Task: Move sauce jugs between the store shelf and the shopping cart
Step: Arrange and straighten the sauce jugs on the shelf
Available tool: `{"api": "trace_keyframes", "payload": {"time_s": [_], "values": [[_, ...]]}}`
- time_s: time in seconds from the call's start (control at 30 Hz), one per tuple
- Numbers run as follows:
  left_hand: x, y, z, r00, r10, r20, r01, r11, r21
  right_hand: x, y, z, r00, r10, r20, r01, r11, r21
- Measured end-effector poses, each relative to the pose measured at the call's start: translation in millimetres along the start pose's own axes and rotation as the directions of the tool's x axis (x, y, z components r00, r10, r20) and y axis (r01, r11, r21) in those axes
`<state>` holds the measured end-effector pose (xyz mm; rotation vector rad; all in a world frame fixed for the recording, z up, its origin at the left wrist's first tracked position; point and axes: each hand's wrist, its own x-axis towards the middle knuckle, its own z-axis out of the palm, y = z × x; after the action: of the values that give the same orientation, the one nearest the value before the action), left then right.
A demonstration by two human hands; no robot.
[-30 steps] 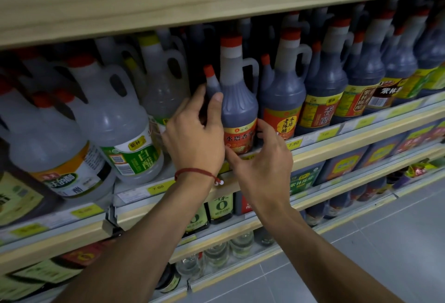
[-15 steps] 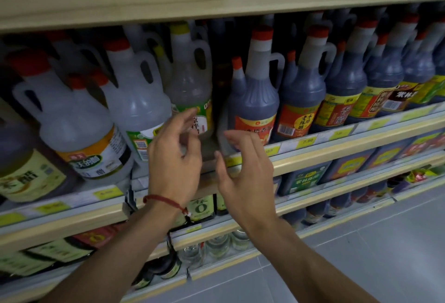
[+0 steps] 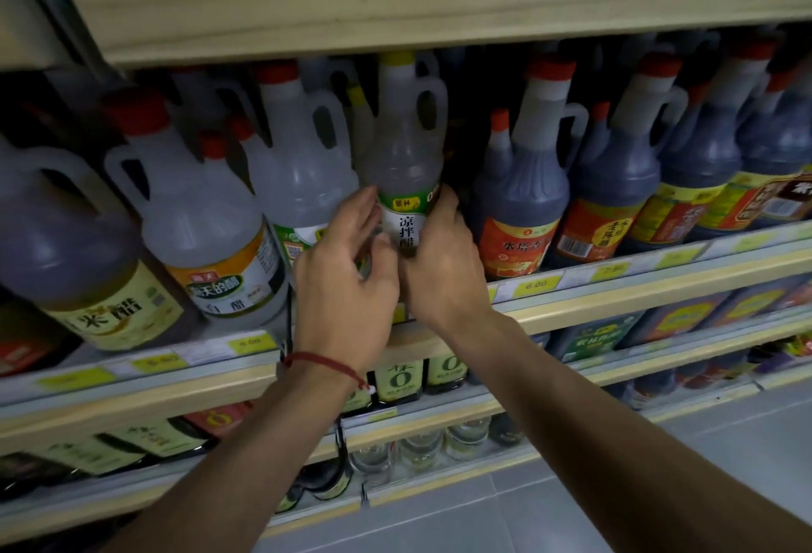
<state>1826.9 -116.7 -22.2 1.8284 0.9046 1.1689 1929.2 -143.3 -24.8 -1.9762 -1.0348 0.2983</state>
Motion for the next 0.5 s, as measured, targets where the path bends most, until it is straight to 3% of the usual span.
{"api": "trace_keyframes", "payload": {"time_s": [0.23,0.5], "values": [[-5,2,-2,1.000,-0.008,0.019,0.009,0.999,-0.033,7,-2,5,0.998,0.050,-0.045,-0.051,0.998,-0.029],[-5,9,-6,0.990,0.022,-0.140,-0.033,0.997,-0.073,-5,-2,1,0.996,0.023,-0.084,-0.024,1.000,-0.010]]}}
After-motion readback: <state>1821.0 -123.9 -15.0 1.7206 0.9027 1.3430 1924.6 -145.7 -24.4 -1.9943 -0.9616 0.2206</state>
